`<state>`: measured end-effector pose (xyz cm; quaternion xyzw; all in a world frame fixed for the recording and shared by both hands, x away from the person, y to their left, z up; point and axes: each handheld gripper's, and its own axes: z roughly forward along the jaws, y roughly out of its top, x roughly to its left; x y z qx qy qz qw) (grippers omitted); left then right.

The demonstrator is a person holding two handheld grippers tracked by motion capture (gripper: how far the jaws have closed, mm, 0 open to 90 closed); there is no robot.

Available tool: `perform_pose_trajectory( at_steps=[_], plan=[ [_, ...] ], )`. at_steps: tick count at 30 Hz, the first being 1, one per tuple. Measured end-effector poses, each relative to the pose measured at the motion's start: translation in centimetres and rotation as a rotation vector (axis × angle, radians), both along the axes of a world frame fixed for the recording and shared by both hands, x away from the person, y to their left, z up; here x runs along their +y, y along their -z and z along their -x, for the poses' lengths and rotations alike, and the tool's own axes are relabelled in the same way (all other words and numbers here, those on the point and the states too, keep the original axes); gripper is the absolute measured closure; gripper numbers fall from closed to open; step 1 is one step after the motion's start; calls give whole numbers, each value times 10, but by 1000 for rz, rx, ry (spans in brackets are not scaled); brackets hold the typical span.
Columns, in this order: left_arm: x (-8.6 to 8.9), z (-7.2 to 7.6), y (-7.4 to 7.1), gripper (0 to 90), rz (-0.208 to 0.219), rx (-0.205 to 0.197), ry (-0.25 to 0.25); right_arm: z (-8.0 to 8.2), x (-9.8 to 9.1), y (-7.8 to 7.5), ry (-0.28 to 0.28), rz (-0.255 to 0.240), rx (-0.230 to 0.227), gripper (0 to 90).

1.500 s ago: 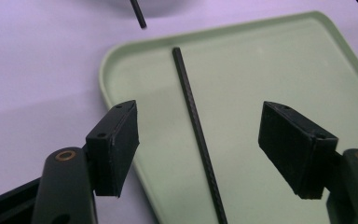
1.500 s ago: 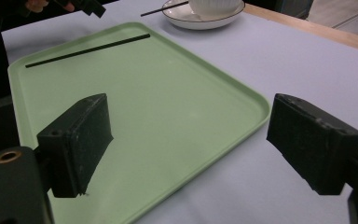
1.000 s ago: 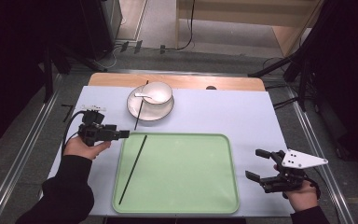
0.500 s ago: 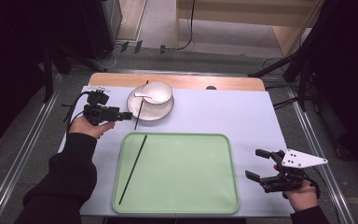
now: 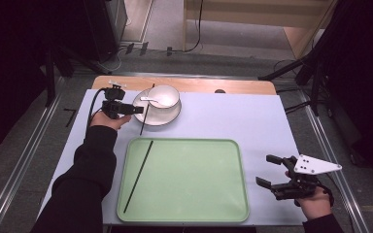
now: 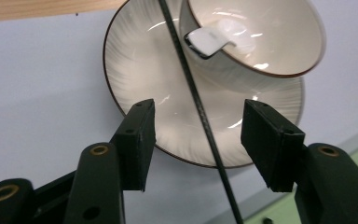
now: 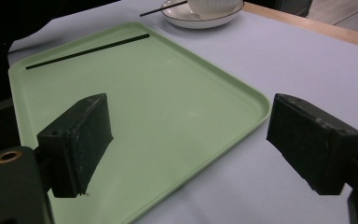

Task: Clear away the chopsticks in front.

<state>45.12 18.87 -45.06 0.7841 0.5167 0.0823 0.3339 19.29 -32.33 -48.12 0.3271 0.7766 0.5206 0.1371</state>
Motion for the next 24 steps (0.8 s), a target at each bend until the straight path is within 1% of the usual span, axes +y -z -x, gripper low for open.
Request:
perform_pose_trajectory(
  at_steps=[1, 3, 4, 5, 6, 7, 8, 9, 12, 14, 15, 16, 17, 18, 19, 20, 21, 22, 24],
  plan=[
    [-2, -2, 3, 462, -14, 4, 0, 0, 0, 0, 0, 0, 0, 144],
    [-7, -4, 10, 479, -21, 17, -3, 0, 0, 0, 2, -1, 2, 145],
    [-8, -5, 11, 487, -18, 26, -5, 0, -1, 0, 2, -1, 1, 145],
    [-10, -5, 13, 495, -5, 30, -4, 0, -1, 0, 2, 0, 0, 145],
    [-14, -6, 14, 497, -1, 26, -4, 0, -1, 0, 4, 0, 1, 145],
    [-20, -7, 17, 500, -29, 42, -2, 0, -1, 0, 4, 0, 1, 145],
    [-20, -7, 17, 503, -29, 42, -2, 0, -1, 0, 4, 0, 1, 146],
    [-22, -9, 18, 503, -44, 54, -3, 0, -1, 0, 4, 0, 1, 146],
    [-27, -13, 21, 515, -62, 53, 0, 0, -1, 0, 2, -3, 3, 153],
    [-29, -16, 23, 528, -61, 61, -2, 1, -1, 0, 2, -4, 1, 154],
    [-30, -17, 24, 547, -64, 64, -1, 1, -2, 0, 3, -7, 0, 154],
    [-31, -18, 25, 547, -72, 65, 1, 1, -2, 0, 3, -7, 0, 154],
    [-32, -19, 26, 589, -75, 66, 0, 1, -2, 0, 5, -8, 1, 154],
    [-32, -19, 27, 589, -74, 68, 1, 1, -2, 0, 6, -8, 1, 154],
    [-33, -20, 28, 608, -80, 68, -1, 1, -2, 0, 6, -9, 1, 154],
    [-33, -20, 29, 654, -74, 65, -7, 1, -3, 0, 5, -8, 1, 155],
    [-33, -21, 30, 654, -72, 68, -9, 1, -3, 0, 5, -8, 1, 155],
    [-34, -22, 31, 685, -66, 70, -12, 2, -3, 0, 5, -8, 0, 159],
    [-34, -23, 33, 724, -78, 78, -15, 2, -3, -1, 4, -11, -3, 162]
  ],
)
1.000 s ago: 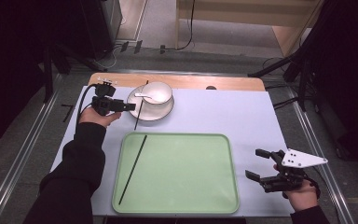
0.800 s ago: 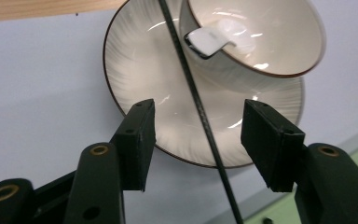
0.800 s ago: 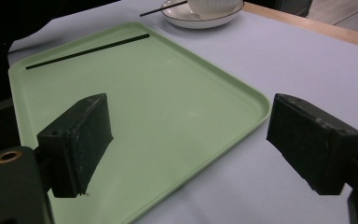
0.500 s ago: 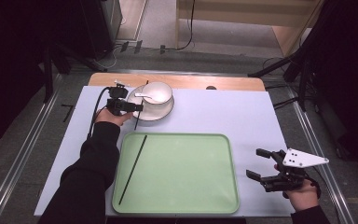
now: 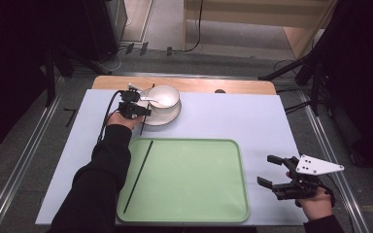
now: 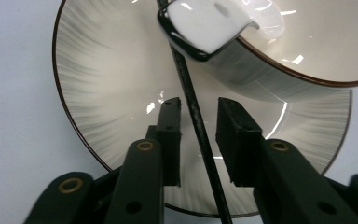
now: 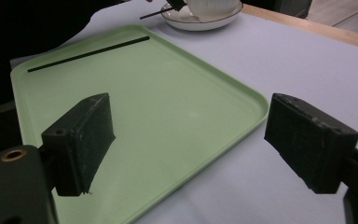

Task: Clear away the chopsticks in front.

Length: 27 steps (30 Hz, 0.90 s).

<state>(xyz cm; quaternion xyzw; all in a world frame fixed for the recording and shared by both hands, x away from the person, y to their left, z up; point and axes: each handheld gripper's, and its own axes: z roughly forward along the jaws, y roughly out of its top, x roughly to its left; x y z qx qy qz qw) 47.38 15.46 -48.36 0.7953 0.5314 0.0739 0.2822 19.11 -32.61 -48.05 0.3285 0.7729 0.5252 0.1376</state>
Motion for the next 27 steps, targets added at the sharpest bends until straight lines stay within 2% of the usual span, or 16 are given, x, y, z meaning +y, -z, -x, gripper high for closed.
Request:
perform_pose_trajectory(
  at_steps=[5, 16, 25, 27],
  plan=[
    [0, -2, 4, 802, 17, 38, -34, 0, 0, 0, 0, 0, 3, 163],
    [6, -3, 0, 860, 11, 31, -94, 0, 0, 0, -6, -2, 1, 164],
    [32, -1, -18, 861, 41, 35, -143, 0, 0, 0, -6, 0, 1, 164],
    [43, 0, -26, 862, 55, 37, -159, 0, 1, 0, -7, 2, 5, 164]
  ],
)
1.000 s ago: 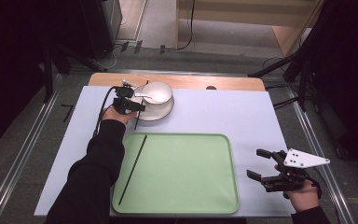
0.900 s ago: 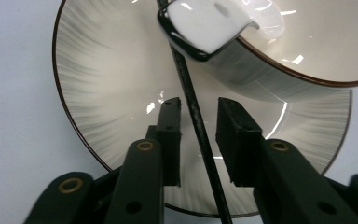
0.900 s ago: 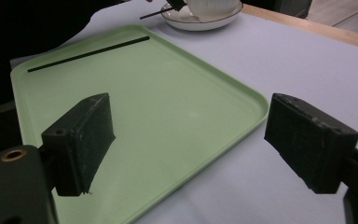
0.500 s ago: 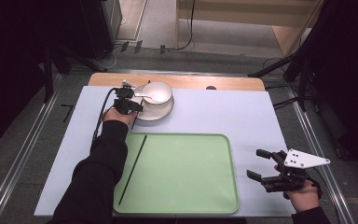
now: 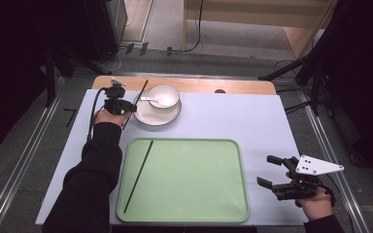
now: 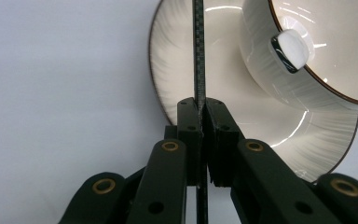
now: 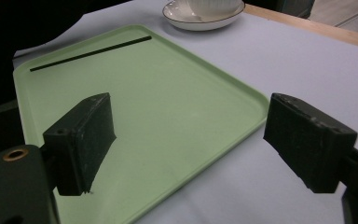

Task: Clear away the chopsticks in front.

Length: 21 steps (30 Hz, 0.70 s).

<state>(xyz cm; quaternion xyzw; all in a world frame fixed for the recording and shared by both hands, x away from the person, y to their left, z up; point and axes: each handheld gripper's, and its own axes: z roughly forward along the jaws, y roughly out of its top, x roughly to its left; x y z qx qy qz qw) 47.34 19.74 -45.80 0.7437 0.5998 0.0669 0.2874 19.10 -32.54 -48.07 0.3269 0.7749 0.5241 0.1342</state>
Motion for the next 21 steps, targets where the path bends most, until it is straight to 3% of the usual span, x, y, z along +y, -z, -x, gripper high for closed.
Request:
perform_pose_trajectory(
  at_steps=[3, 6, 10, 16, 21],
  plan=[
    [4, 2, -6, 862, 7, -2, -1, 0, 0, 0, 1, 1, 2, 164],
    [9, 11, -20, 862, 22, -12, 20, 0, 0, 0, 2, 0, 2, 164],
    [10, 17, -29, 862, 6, -30, 38, -1, 1, 0, 2, 2, 0, 164],
    [14, 32, -47, 862, 45, -43, 74, 0, 0, 0, 7, 2, 1, 163],
    [10, 45, -53, 862, 70, -55, 106, -1, 0, 1, 12, 5, 2, 162]
  ],
)
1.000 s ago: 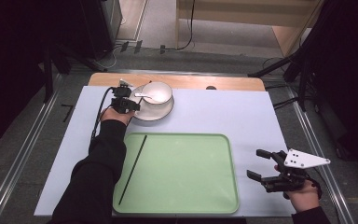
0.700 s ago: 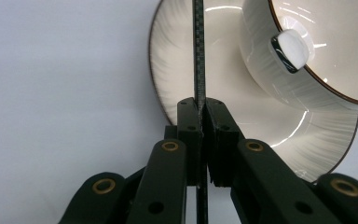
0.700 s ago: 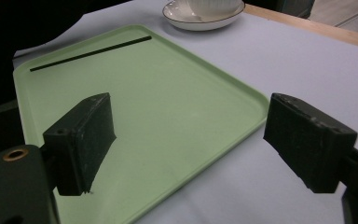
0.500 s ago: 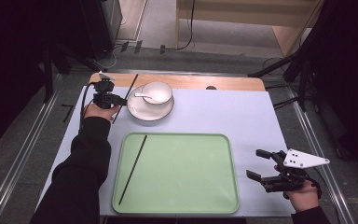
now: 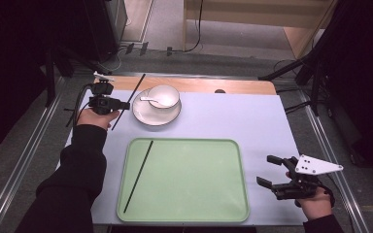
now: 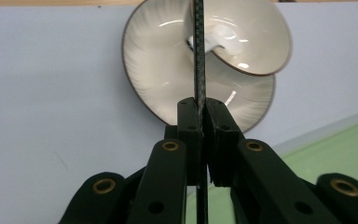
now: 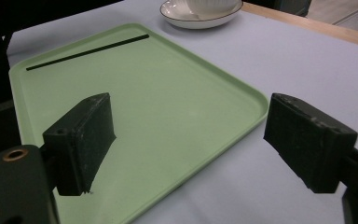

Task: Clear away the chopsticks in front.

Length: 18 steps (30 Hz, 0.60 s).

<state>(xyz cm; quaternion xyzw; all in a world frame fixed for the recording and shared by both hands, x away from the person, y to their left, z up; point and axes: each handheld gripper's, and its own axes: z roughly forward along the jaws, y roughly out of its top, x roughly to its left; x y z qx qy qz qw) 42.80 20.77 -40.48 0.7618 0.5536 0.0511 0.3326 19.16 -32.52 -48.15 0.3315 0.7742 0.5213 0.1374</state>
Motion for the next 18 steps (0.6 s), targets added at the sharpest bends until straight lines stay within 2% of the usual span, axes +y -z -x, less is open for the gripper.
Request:
perform_pose_trajectory(
  at_steps=[3, 6, 9, 12, 18],
  plan=[
    [-3, 12, 0, 862, 5, -4, 32, 0, 0, 0, -1, 3, 0, 161],
    [-5, 24, 2, 862, 31, -13, 38, 0, 0, 0, -1, 5, 0, 161],
    [-7, 35, 8, 862, 22, -22, 55, 0, 0, 0, 1, 3, 0, 161],
    [-9, 45, 15, 863, 41, -17, 63, -1, 0, 1, 1, 5, 2, 161],
    [-8, 65, 26, 863, 28, -25, 74, -1, 0, 1, -1, 4, 1, 161]
  ],
)
